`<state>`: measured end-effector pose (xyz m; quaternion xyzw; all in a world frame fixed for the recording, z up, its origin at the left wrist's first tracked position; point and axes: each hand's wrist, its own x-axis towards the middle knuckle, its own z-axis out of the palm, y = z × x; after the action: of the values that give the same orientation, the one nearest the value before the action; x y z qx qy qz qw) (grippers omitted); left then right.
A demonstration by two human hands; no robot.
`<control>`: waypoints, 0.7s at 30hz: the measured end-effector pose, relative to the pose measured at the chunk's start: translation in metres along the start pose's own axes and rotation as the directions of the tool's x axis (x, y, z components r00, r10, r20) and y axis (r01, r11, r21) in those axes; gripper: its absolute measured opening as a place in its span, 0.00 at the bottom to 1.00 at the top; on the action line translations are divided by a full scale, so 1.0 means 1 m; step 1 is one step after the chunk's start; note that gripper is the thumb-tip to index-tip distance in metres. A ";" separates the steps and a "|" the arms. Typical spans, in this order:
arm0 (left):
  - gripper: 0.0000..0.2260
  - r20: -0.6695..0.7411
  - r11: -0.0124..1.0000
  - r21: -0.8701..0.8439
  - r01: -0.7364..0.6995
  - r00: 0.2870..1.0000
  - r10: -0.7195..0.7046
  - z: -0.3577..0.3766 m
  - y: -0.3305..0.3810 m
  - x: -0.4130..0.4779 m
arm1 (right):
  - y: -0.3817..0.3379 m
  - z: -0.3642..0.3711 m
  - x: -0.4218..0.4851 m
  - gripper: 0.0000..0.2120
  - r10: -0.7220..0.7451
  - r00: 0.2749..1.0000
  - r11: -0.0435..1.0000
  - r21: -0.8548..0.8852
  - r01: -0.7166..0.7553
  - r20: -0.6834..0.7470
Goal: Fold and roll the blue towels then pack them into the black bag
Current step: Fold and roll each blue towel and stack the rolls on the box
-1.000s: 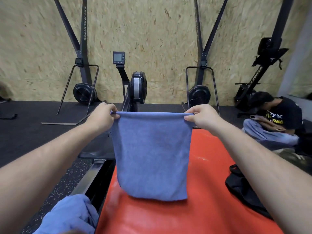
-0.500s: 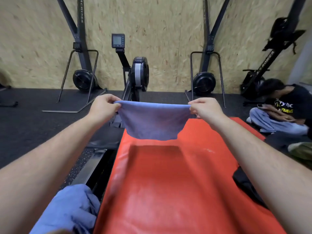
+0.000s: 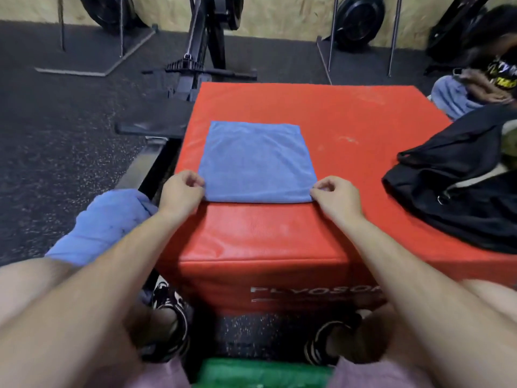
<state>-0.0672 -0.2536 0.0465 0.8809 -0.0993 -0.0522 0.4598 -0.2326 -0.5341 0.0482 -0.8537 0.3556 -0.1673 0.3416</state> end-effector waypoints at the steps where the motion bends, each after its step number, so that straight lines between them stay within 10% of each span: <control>1: 0.09 0.006 0.997 0.075 -0.025 1.000 0.025 0.000 -0.001 -0.001 | 0.002 0.000 -0.001 0.02 -0.017 1.000 0.997 -0.081 0.016 -0.009; 5: 0.09 -0.057 0.873 0.461 -0.157 0.977 0.206 0.008 0.004 -0.009 | -0.007 0.006 -0.011 0.08 -0.200 0.976 0.915 -0.373 0.153 -0.091; 10: 0.20 0.176 0.820 0.398 -0.412 0.911 0.372 0.037 0.022 0.007 | -0.039 0.039 -0.003 0.19 -0.432 0.893 0.809 -0.382 0.447 0.129; 21: 0.32 0.472 0.656 0.681 -0.324 0.880 -0.055 0.057 0.036 -0.010 | -0.049 0.044 -0.004 0.32 -0.107 0.814 0.676 -0.559 0.480 0.570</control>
<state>-0.0922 -0.3175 0.0433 0.9426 -0.2829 -0.1754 0.0265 -0.1874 -0.4853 0.0511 -0.9778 0.1443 0.1434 0.0505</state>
